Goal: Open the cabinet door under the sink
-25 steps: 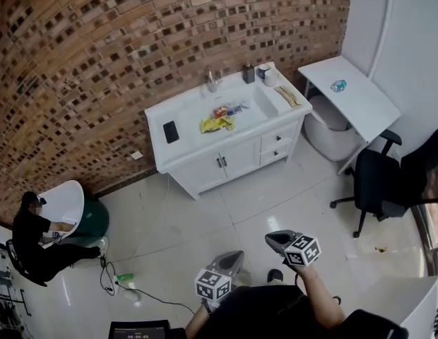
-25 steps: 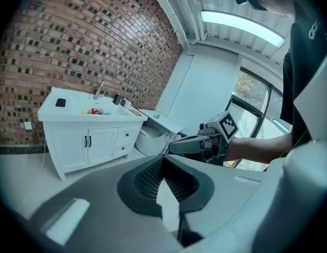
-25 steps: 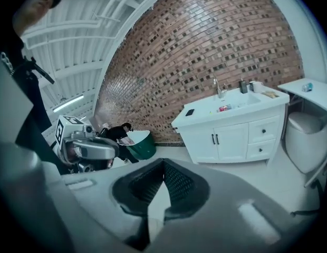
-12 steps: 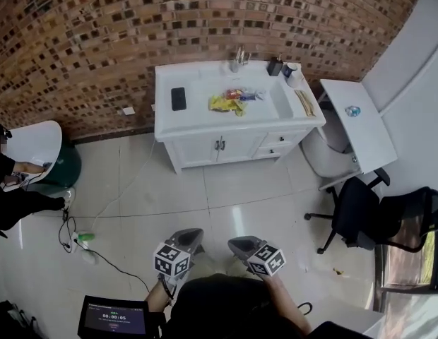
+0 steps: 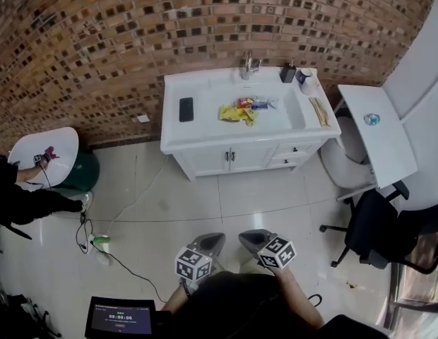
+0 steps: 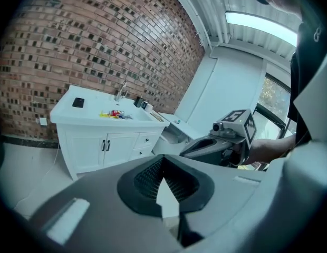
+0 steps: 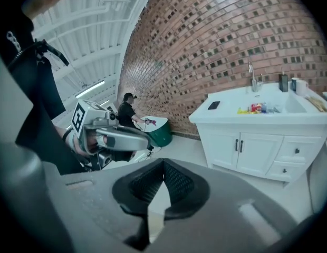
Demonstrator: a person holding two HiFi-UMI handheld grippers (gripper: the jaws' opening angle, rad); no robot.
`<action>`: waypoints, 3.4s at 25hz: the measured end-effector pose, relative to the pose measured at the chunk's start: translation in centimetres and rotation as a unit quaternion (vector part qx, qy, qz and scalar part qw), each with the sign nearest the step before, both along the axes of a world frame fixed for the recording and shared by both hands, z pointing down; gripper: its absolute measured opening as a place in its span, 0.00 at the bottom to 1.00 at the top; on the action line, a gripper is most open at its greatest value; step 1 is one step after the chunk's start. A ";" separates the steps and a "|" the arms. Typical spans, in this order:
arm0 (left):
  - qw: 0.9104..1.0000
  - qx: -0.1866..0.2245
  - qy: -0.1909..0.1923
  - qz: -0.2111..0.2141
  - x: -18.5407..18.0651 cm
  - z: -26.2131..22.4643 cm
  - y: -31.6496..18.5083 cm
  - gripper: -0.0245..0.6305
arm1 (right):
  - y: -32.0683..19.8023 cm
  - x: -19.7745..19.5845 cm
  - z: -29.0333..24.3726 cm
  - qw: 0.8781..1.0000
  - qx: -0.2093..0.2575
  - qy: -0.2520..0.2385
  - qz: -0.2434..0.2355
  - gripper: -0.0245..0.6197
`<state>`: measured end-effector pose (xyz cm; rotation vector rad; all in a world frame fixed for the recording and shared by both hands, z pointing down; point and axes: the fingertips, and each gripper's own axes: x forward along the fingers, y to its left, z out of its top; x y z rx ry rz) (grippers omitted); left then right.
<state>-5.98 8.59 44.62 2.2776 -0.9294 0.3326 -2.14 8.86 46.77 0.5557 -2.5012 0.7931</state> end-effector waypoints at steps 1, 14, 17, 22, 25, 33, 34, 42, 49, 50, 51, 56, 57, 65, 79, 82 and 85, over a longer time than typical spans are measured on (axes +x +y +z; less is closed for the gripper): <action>1.000 0.000 0.001 0.001 1.6 -0.3 -0.5 0.06 | -1.2 0.8 -0.5 1.000 0.004 -0.006 -0.001 0.03; 0.998 -0.010 -0.047 0.033 11.5 -1.0 -5.3 0.06 | -7.9 11.9 0.9 0.997 -0.023 -0.050 0.052 0.03; 0.997 -0.023 -0.058 0.040 11.3 -0.5 -5.2 0.06 | -8.7 12.4 1.2 0.996 -0.028 -0.055 0.067 0.03; 0.996 -0.039 -0.053 0.060 11.7 0.4 -6.1 0.06 | -10.2 13.1 2.0 0.994 -0.035 -0.049 0.088 0.03; 0.996 -0.044 -0.042 0.067 11.5 1.0 -7.3 0.06 | -10.6 13.0 2.5 0.994 -0.037 -0.034 0.097 0.03; 0.997 -0.025 -0.011 0.077 8.3 0.3 -13.4 0.06 | -14.8 10.6 1.6 0.992 -0.032 -0.006 0.120 0.03; 0.997 -0.024 -0.007 0.073 7.4 0.4 -14.2 0.06 | -15.8 9.9 1.3 0.992 -0.027 -0.003 0.120 0.03; 0.996 -0.036 -0.024 0.077 0.1 4.9 -19.8 0.06 | -21.4 3.1 -0.5 0.994 0.031 0.016 0.104 0.03; 1.000 -0.017 0.002 0.017 -0.7 4.9 -25.4 0.06 | -20.5 3.0 3.1 0.997 -0.016 0.028 0.063 0.03; 1.000 -0.013 0.008 0.009 -0.6 5.2 -25.9 0.06 | -20.8 3.4 3.6 0.998 -0.018 0.029 0.061 0.03; 1.000 -0.007 0.007 0.001 -0.4 5.6 -26.6 0.06 | -21.3 3.9 4.1 0.998 -0.019 0.032 0.060 0.03; 1.000 -0.006 -0.024 -0.016 0.5 8.7 -28.4 0.06 | -23.3 6.6 6.4 0.997 -0.031 0.031 0.071 0.03; 0.999 -0.011 -0.030 -0.016 0.6 9.3 -28.4 0.06 | -23.3 7.0 6.8 0.996 -0.036 0.028 0.075 0.03; 0.994 -0.027 -0.104 0.000 1.8 16.7 -30.5 0.06 | -24.0 9.5 10.6 0.990 -0.074 -0.006 0.123 0.03; 0.974 -0.102 -0.193 -0.068 -0.8 30.8 -34.1 0.06 | -22.0 13.4 16.2 0.977 -0.120 -0.011 0.179 0.03; 0.971 -0.105 -0.203 -0.071 -0.8 32.9 -35.5 0.06 | -21.6 12.5 17.8 0.974 -0.131 -0.016 0.184 0.03; 0.969 -0.108 -0.209 -0.071 -1.0 35.1 -36.7 0.16 | -21.0 10.4 19.2 0.973 -0.142 -0.026 0.178 0.03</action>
